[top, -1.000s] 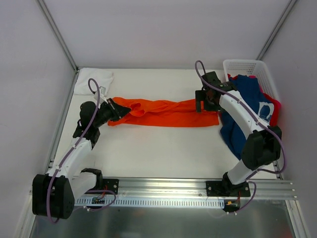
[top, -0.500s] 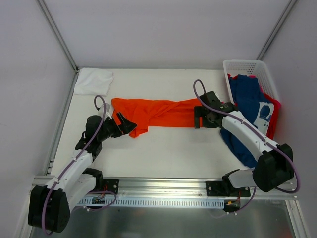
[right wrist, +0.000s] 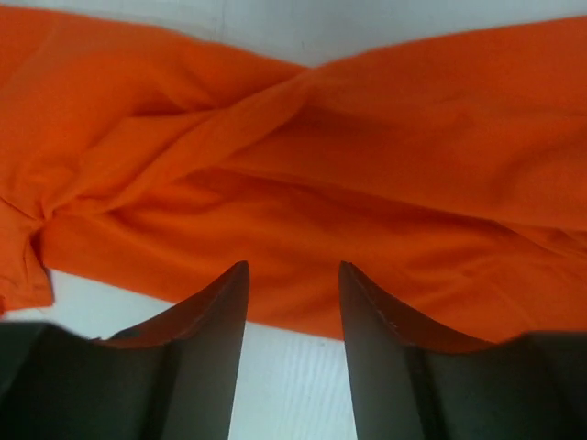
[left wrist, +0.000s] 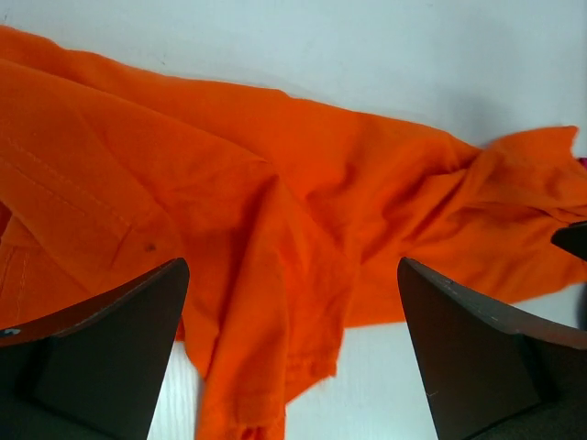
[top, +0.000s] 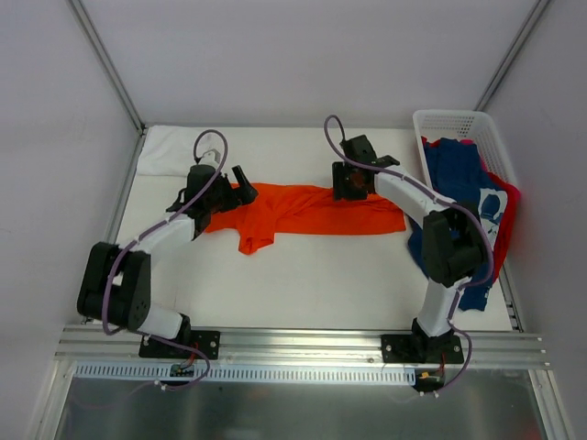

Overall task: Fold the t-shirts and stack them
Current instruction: Fold the tshirt

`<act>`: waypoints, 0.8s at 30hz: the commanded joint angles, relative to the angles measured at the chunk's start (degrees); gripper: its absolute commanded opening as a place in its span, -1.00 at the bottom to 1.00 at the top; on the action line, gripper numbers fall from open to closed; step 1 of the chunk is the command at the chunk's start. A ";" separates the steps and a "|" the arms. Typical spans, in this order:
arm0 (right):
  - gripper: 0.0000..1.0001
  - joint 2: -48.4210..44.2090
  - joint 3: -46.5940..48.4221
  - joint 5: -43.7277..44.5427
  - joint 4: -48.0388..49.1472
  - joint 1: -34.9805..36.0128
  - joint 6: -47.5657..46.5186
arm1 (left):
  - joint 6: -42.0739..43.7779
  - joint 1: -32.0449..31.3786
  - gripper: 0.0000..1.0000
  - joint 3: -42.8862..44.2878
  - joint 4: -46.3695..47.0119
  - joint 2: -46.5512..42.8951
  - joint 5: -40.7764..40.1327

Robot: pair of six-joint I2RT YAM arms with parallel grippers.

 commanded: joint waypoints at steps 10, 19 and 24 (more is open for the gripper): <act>-0.81 4.39 -4.79 -7.64 7.04 -4.62 3.64 | 3.87 4.92 0.55 10.34 0.52 18.90 2.35; -0.85 -4.74 -24.47 -13.97 17.59 -4.53 10.24 | 0.36 4.92 0.46 8.61 -12.22 18.39 1.57; -0.90 -15.28 -38.89 -13.44 21.55 -3.92 13.14 | -0.70 3.87 0.61 2.63 -15.21 13.64 -0.02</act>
